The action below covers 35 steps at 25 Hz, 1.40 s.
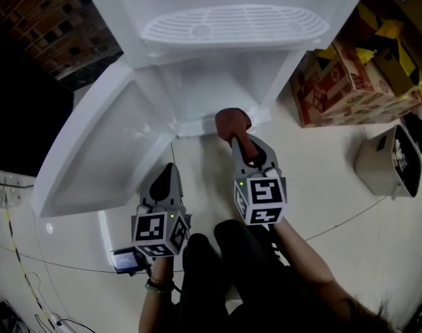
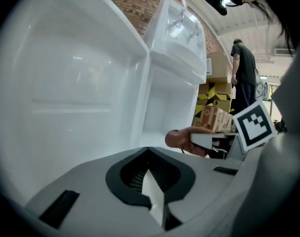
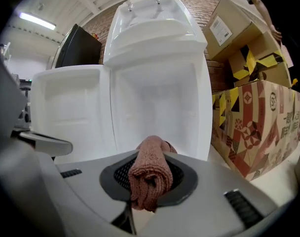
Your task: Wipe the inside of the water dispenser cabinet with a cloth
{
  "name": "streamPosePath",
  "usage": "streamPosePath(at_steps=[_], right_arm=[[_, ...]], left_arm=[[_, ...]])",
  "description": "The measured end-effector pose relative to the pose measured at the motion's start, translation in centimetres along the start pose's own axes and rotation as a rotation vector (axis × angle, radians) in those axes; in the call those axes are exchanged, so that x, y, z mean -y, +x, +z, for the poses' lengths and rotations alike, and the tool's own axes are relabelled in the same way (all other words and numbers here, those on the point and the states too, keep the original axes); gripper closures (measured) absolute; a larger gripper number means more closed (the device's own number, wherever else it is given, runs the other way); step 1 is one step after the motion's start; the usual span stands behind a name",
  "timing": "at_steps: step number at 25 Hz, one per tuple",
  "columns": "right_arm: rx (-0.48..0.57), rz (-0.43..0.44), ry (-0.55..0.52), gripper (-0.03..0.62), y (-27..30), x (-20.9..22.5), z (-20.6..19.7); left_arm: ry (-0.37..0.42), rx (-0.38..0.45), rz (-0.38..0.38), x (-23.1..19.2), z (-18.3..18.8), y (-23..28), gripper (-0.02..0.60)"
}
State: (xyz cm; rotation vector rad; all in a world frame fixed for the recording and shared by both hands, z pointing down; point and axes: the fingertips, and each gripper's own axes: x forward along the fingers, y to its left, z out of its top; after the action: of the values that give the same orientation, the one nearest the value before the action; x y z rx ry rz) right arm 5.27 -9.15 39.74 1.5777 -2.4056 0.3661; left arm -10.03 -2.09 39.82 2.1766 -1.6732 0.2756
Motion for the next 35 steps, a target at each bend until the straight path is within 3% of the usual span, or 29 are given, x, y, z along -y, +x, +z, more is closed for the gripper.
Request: streamPosePath(at_steps=[11,17,22,35], right_arm=[[0.044,-0.022,0.011,0.516,-4.3,0.8,-0.3],[0.035,0.011,-0.012,0.522,-5.7,0.5,-0.9],[0.047,0.001,-0.017,0.52,-6.2,1.5,-0.6],[0.033,0.021,-0.024,0.52,-6.3,1.0,-1.5]], left_arm=[[0.095,0.048,-0.06,5.0,2.2,1.8,0.597],[0.123,0.045,-0.066,6.8,1.9,1.6,0.595],[0.128,0.019,-0.094,8.5,1.3,1.5,0.597],[0.107,-0.005,-0.088,8.3,-0.3,0.9,0.597]])
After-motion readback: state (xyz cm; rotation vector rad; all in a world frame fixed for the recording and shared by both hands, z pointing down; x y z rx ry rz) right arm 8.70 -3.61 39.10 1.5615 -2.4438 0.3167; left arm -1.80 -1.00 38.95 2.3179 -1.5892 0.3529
